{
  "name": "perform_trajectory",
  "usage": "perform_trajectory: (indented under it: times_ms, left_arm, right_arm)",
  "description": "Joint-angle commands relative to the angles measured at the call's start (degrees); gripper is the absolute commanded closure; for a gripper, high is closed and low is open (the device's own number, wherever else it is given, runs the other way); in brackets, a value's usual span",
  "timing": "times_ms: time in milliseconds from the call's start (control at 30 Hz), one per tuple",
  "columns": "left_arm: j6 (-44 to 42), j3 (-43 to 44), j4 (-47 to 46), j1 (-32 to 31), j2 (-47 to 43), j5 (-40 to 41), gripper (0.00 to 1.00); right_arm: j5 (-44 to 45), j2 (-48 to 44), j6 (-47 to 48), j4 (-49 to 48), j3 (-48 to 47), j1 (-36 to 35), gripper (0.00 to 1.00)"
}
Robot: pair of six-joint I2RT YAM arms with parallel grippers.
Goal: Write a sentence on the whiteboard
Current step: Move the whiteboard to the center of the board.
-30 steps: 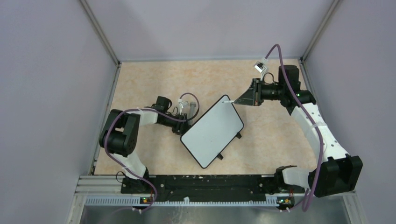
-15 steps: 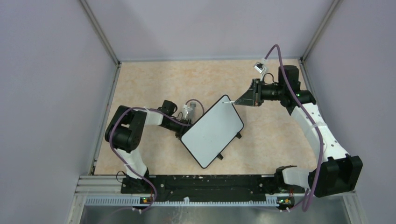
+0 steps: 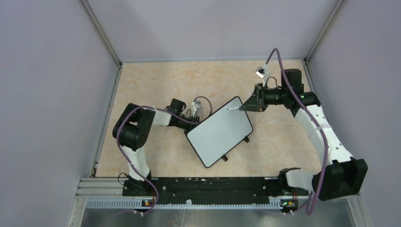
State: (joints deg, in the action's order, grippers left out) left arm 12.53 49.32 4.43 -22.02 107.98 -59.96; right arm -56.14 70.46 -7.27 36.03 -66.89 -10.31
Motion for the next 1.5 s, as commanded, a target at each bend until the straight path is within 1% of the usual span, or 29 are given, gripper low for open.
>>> perform_trajectory:
  times_ms: [0,100,233,333,500,600,633,700,800,867,1000,1133,1233,1367,1467]
  left_arm:
    - [2.6,2.0,-4.0,-0.4,0.9,0.8,0.61]
    - [1.1,2.2,-3.4,-0.2,-1.0,1.1,0.6]
    - [-3.6,2.8,1.5,1.1,-6.1,2.6,0.51]
    - [-6.5,3.5,5.4,4.9,-9.6,2.3,0.47]
    - [-15.5,5.8,14.0,13.2,-15.9,1.9,0.41]
    - [-20.3,8.9,21.4,17.2,-19.1,-0.3,0.37]
    - [-22.4,10.3,25.7,17.6,-20.1,-0.9,0.37]
    - [-26.7,12.2,31.5,17.8,-22.2,-2.2,0.36]
    - [-31.4,13.2,37.6,17.7,-24.7,-4.5,0.33]
    - [-34.4,13.7,41.7,17.7,-25.9,-5.4,0.32]
    - [-36.6,13.9,44.8,16.8,-27.8,-7.9,0.33]
    - [-37.1,13.8,45.1,13.2,-29.1,-7.6,0.35]
    - [-35.9,14.2,43.9,10.8,-28.6,-7.3,0.38]
    - [-33.8,15.5,41.3,6.9,-26.8,-6.5,0.45]
    - [-33.0,16.7,40.4,4.9,-25.0,-6.4,0.56]
  right_arm:
    - [0.4,-2.2,8.4,4.2,-1.2,0.4,1.0]
    - [1.8,-2.2,12.5,6.9,-1.2,-0.9,1.0]
    - [4.8,-3.0,16.3,9.0,-1.6,-4.2,1.0]
    - [8.6,-3.7,18.4,9.9,-1.9,-7.7,1.0]
    - [14.0,-6.6,20.0,8.6,-1.0,-12.4,1.0]
    - [17.6,-8.7,19.9,6.5,0.3,-15.3,1.0]
    - [19.3,-9.3,20.0,5.8,0.7,-16.5,1.0]
    - [22.4,-10.1,20.5,4.5,1.4,-19.3,1.0]
    - [27.7,-10.6,21.0,2.4,2.9,-24.1,1.0]
    - [28.5,-10.8,21.0,-0.1,4.5,-25.9,1.0]
    - [29.4,-9.3,21.2,-3.5,4.8,-28.7,1.0]
    - [30.0,-8.5,22.3,-4.4,4.3,-31.1,1.0]
    - [29.9,-8.7,22.7,-4.9,4.6,-31.9,1.0]
    - [32.0,-8.1,23.6,-5.5,4.3,-33.7,1.0]
    - [34.6,-8.4,26.0,-5.2,3.8,-36.0,1.0]
